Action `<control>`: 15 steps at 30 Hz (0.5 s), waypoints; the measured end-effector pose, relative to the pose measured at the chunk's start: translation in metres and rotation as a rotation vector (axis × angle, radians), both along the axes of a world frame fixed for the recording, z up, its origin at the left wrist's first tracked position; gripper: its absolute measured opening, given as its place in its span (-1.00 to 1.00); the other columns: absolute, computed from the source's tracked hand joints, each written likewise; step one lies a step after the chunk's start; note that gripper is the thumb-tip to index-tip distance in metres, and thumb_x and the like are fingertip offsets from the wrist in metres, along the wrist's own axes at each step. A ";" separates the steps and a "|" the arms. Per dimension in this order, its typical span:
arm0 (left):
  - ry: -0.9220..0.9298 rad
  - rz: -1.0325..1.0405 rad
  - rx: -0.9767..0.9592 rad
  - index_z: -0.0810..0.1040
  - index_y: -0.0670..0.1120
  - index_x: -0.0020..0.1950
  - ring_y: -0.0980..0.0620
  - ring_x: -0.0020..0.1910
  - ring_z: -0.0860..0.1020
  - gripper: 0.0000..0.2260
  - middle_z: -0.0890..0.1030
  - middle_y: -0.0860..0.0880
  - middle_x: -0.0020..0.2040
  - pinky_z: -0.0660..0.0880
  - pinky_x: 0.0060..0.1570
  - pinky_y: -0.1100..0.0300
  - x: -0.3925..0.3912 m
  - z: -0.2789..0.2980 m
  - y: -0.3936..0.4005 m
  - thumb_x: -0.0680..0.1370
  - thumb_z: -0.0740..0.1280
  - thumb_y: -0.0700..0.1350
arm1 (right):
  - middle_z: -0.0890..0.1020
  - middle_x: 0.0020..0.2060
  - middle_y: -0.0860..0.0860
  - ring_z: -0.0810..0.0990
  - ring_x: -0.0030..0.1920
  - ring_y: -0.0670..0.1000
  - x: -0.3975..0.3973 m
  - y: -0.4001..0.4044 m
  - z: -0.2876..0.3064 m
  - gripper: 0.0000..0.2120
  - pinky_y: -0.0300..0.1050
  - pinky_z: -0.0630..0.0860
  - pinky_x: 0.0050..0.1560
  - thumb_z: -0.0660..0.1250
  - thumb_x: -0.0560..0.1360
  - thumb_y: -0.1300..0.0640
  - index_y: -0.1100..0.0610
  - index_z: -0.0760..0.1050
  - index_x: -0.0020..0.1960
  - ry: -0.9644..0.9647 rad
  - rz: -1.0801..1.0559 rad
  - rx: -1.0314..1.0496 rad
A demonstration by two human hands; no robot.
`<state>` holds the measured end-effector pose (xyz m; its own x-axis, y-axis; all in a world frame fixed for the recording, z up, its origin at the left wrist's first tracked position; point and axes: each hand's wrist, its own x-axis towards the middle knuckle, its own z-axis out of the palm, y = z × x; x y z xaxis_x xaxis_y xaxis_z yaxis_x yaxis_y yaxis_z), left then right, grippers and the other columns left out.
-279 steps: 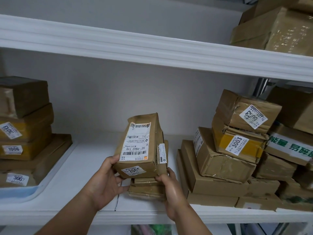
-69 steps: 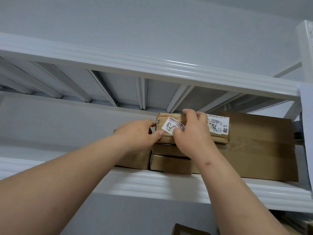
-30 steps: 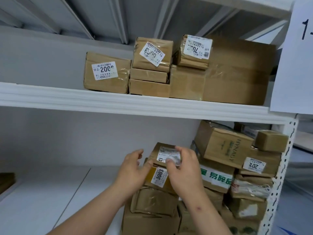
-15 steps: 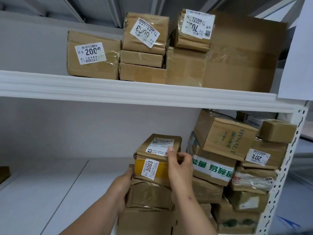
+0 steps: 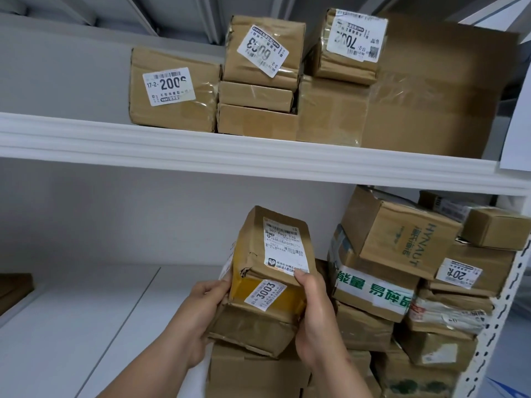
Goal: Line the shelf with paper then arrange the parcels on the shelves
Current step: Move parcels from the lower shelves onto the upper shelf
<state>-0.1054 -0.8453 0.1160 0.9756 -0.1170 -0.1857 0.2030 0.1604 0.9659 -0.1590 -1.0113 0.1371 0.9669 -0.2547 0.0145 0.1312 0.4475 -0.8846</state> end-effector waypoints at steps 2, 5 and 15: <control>0.004 -0.013 -0.015 0.46 -0.03 0.23 -0.15 -0.04 0.69 -0.49 0.72 -0.15 -0.03 0.60 -0.08 0.02 -0.003 -0.003 0.010 0.40 0.47 0.18 | 0.73 -0.01 0.09 0.72 -0.03 0.11 -0.005 0.002 0.001 -0.72 0.05 0.62 -0.09 0.29 0.55 0.04 0.01 0.48 0.25 -0.027 0.031 0.069; -0.002 0.002 -0.057 0.43 -0.05 0.29 -0.17 -0.06 0.69 -0.34 0.71 -0.18 0.00 0.59 -0.15 0.04 -0.014 -0.004 0.028 0.27 0.59 0.07 | 0.72 0.04 0.11 0.71 0.02 0.13 -0.012 0.005 0.002 -0.71 0.05 0.60 -0.06 0.23 0.58 0.05 0.04 0.46 0.29 -0.023 0.108 0.103; -0.191 0.309 -0.169 0.50 -0.05 0.25 -0.17 -0.05 0.65 -0.66 0.68 -0.18 0.01 0.55 -0.07 0.00 -0.073 -0.005 0.086 0.49 0.42 -0.07 | 0.68 0.13 0.16 0.58 0.19 0.21 -0.040 0.018 0.002 -0.55 0.21 0.41 0.28 0.24 0.41 -0.01 0.06 0.57 0.26 0.030 0.406 0.380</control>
<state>-0.1783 -0.7592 0.1109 0.9847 0.1742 -0.0013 -0.0600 0.3461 0.9363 -0.1986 -0.9931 0.1394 0.9870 0.1569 -0.0346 -0.1413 0.7451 -0.6518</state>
